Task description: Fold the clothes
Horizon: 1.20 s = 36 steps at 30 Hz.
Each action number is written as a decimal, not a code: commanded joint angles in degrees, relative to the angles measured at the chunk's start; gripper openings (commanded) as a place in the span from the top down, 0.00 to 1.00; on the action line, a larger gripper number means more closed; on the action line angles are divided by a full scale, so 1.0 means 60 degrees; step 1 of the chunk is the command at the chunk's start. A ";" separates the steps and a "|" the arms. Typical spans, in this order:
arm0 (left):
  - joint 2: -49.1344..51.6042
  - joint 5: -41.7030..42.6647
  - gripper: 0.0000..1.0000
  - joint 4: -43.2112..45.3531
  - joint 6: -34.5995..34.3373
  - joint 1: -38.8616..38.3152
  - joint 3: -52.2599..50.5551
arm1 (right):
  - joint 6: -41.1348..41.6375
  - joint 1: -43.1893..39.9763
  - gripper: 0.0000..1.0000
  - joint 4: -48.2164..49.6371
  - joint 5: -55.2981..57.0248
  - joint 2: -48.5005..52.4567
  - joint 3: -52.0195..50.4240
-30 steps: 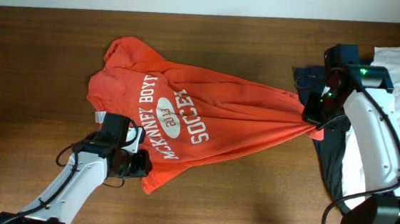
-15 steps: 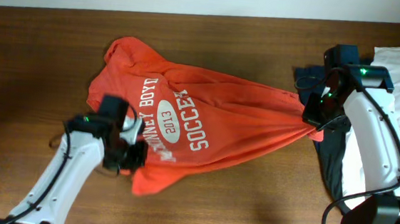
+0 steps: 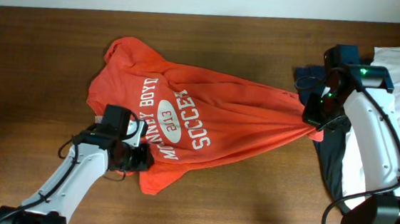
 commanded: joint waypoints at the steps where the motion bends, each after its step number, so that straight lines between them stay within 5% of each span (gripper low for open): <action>1: 0.0171 0.0171 0.64 -0.0342 -0.0331 -0.0033 -0.0171 | 0.0040 -0.0044 0.95 0.0004 0.0251 0.0066 0.0168; 2: 0.0171 0.0182 0.79 -0.0350 -0.0331 -0.0033 -0.0171 | 0.0040 -0.0044 0.95 0.0022 0.0251 0.0066 0.0168; 6: 0.0171 0.0350 0.84 -0.0550 -0.0331 -0.0288 -0.0171 | 0.0040 -0.0044 0.96 0.0018 0.0255 0.0066 0.0168; 7: 0.0171 0.0353 1.00 -0.0481 -0.0335 -0.0408 -0.0171 | 0.0040 -0.0044 0.95 0.0018 0.0255 0.0066 0.0168; 9: 0.0168 0.0572 1.00 -0.0517 -0.0331 -0.0488 -0.0131 | 0.0036 -0.0044 0.95 0.0000 0.0255 0.0066 0.0168; 12: 0.0091 0.1668 1.00 -0.2769 0.0499 -0.0393 0.1242 | -0.0331 -0.0044 0.96 -0.0178 0.0219 0.0044 0.0171; 15: 0.0087 0.1668 1.00 -0.6517 0.2215 0.0018 0.4707 | -0.0535 -0.0044 0.96 -0.0492 0.0036 -0.0106 0.0925; 19: 0.0087 0.1468 1.00 -0.7697 0.2503 0.0659 0.7832 | -0.0718 -0.0044 0.96 -0.1341 0.0047 -0.0124 0.2586; 24: 0.0087 0.0627 1.00 -0.7304 0.2481 0.2353 0.9901 | -0.1137 -0.0106 0.96 -0.2149 0.0073 -0.0149 0.4277; 28: 0.0087 0.1053 1.00 -0.5577 0.1690 0.4302 1.1690 | -0.1206 -0.0106 0.96 -0.2575 -0.0189 -0.0459 0.6160; 36: 0.0087 0.1854 1.00 -0.4120 0.1690 0.4564 1.4138 | -0.1719 -0.0106 0.96 -0.2484 -0.0171 -0.1384 0.9041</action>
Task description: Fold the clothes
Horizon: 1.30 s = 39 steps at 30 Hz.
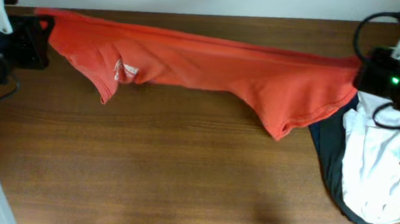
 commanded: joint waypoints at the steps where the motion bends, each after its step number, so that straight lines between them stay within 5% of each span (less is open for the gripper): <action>1: -0.0058 -0.0437 1.00 0.0138 -0.0098 0.0346 0.1537 | -0.0474 -0.0120 0.96 0.0069 0.0681 -0.0262 0.0801; 7: 0.0357 -0.0393 1.00 0.0007 -0.0102 0.0714 0.2240 | -0.1228 -0.0109 0.96 0.0885 0.0084 0.0379 0.1100; 11: 0.2240 -0.0273 1.00 0.0521 0.0532 0.0240 0.2208 | -0.1224 -0.0109 0.95 0.1643 -0.0353 0.2102 0.1100; 14: 0.3785 -0.0277 1.00 0.2175 0.0517 -0.0277 0.2208 | -0.1213 -0.0109 0.96 0.3595 -0.1169 0.3359 0.1100; 16: 0.4532 -0.0820 1.00 0.4131 -0.0532 -0.0423 0.2211 | -0.0987 -0.0109 0.96 0.5198 -0.1315 0.3759 0.1100; 22: 0.4674 -0.0900 1.00 0.7060 -0.2167 -0.0306 0.2918 | -0.1155 -0.0113 0.95 0.7107 -0.1326 0.3497 0.1402; 26: 0.4666 -0.0306 1.00 0.4324 -0.1668 -0.0222 0.3847 | -0.2448 -0.0113 0.95 0.5315 -0.1293 0.3501 0.1566; 28: 0.4717 0.0495 1.00 0.0805 -0.0641 -0.0510 0.3825 | -0.3151 -0.0109 0.83 0.3574 -0.1271 0.3570 0.1344; 32: 0.5533 -0.0543 1.00 -0.3905 0.1031 -0.1621 0.3075 | -0.3147 -0.0109 0.75 0.1129 -0.1348 0.3705 0.0058; 35: 0.6145 -0.0663 1.00 -0.4754 0.1464 -0.2335 0.1756 | -0.3144 -0.0109 0.74 0.0579 -0.1829 0.3705 -0.1971; 39: 0.6346 -0.2794 1.00 -0.4830 0.1071 -0.2958 -0.0503 | -0.3213 -0.0069 0.61 0.1443 -0.3614 0.3705 -0.4503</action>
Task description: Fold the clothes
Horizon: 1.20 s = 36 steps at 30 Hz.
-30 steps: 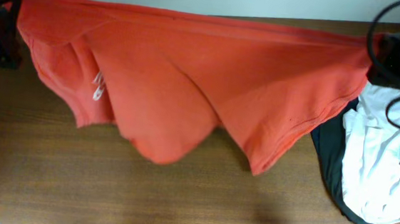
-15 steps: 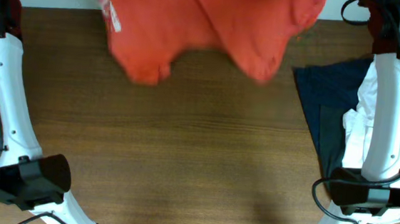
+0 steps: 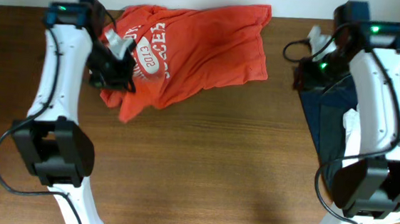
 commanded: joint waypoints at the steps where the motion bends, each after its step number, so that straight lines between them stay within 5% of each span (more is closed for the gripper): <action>1: -0.0069 -0.2342 1.00 -0.0051 -0.0692 -0.0186 -0.1366 | -0.0025 0.0120 0.50 0.1464 -0.1606 -0.0073 -0.1712; 4: -0.0069 -0.2692 1.00 -0.0299 -0.0878 -0.0215 -0.1479 | 0.0590 0.0474 0.31 0.3617 -0.1599 -0.0073 -0.3162; 9: -0.0069 -0.2820 1.00 -0.0138 -0.0882 -0.0222 -0.1479 | 0.3577 0.1016 0.21 0.9173 -0.1563 -0.0062 -0.6153; 21: -0.0069 -0.2820 1.00 0.0408 -0.0878 -0.0222 -0.1479 | 0.5519 0.1031 0.17 1.2950 0.0095 0.2116 -0.6444; 28: -0.0069 -0.2820 1.00 0.0474 -0.0878 -0.0240 -0.1479 | 0.5741 0.1071 0.54 1.3413 0.0091 0.2605 -0.6444; 32: -0.0069 -0.2820 1.00 0.0535 -0.0878 -0.0240 -0.1479 | 0.5737 0.1089 0.91 1.3540 0.0102 0.2605 -0.6441; 36: -0.0069 -0.2820 1.00 0.0514 -0.0874 -0.0240 -0.1479 | 0.5730 0.0415 0.96 1.1573 0.0514 0.2135 -0.6116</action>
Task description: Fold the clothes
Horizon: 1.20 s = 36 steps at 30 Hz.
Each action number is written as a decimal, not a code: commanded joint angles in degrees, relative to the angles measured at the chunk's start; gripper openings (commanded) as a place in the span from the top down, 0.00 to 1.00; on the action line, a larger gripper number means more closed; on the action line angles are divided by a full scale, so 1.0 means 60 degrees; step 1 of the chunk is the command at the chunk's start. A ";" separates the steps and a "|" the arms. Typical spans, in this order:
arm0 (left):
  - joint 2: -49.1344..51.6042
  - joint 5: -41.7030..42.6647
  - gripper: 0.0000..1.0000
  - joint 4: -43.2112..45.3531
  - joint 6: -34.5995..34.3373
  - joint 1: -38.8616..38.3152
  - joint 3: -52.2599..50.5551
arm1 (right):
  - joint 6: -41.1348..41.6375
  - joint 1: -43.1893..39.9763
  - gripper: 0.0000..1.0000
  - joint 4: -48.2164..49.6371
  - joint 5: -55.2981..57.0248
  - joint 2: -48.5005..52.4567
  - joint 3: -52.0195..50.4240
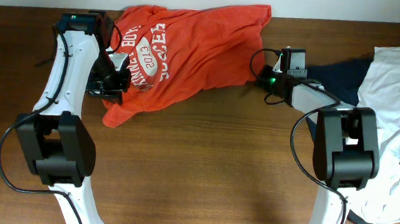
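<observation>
The orange T-shirt (198,44) with white SOCCER print lies crumpled at the back middle of the table, its upper edge at the table's far edge. My left gripper (111,85) sits on the shirt's lower left part and looks shut on a bunch of the cloth; a flap of shirt trails below it. My right gripper (258,78) reaches in from the right and meets the shirt's lower right corner. Its fingers are too dark and small to show how they stand.
A pile of other clothes lies at the right: a white garment (396,113) over a dark navy one (336,69). The wooden table (195,169) ends at a pale wall along the top.
My right gripper has moved from beside the navy garment leftward to the shirt's right corner. My left gripper has shifted slightly down, and the shirt's lower left flap hangs a little lower.
First the shirt lay spread mid-table with a gripper at each end. Then it was stretched taut between both grippers along the far edge. Then it lay bunched at the back, with the right gripper away from it. Now the right gripper is back at its corner.
</observation>
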 commanded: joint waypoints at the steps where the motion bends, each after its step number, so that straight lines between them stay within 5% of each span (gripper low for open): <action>1: -0.0182 -0.0073 1.00 -0.0058 -0.0102 -0.0011 -0.0004 | -0.0087 -0.0823 0.96 -0.2357 0.0852 -0.0393 0.0157; 10: -0.0189 0.0637 1.00 -0.0976 -0.0146 -0.0517 -0.0346 | -0.1978 -0.2688 0.96 -1.0094 0.2769 -0.2302 0.0259; 23: -0.0619 0.0546 0.99 0.0852 -0.0317 -0.1322 -0.5020 | -0.2149 -0.2663 0.96 -1.2579 0.3402 -0.2306 0.0222; 28: -0.1883 -0.0055 0.60 0.2758 -0.0911 -0.0914 -0.4040 | -0.2120 -0.2663 0.96 -1.2418 0.3381 -0.2302 0.0226; 29: -0.2200 -0.0397 0.13 0.3034 -0.1260 -0.0681 -0.3738 | -0.2120 -0.2663 0.96 -1.2378 0.3381 -0.2302 0.0226; 30: -0.2455 -0.0463 0.05 0.3446 -0.1504 -0.0448 -0.3628 | -0.2120 -0.2663 0.96 -1.2320 0.3377 -0.2302 0.0226; 36: -0.2153 -0.0882 0.07 0.4557 -0.2164 0.0820 -0.4226 | -0.2131 -0.2663 0.96 -1.2134 0.3381 -0.2306 0.0226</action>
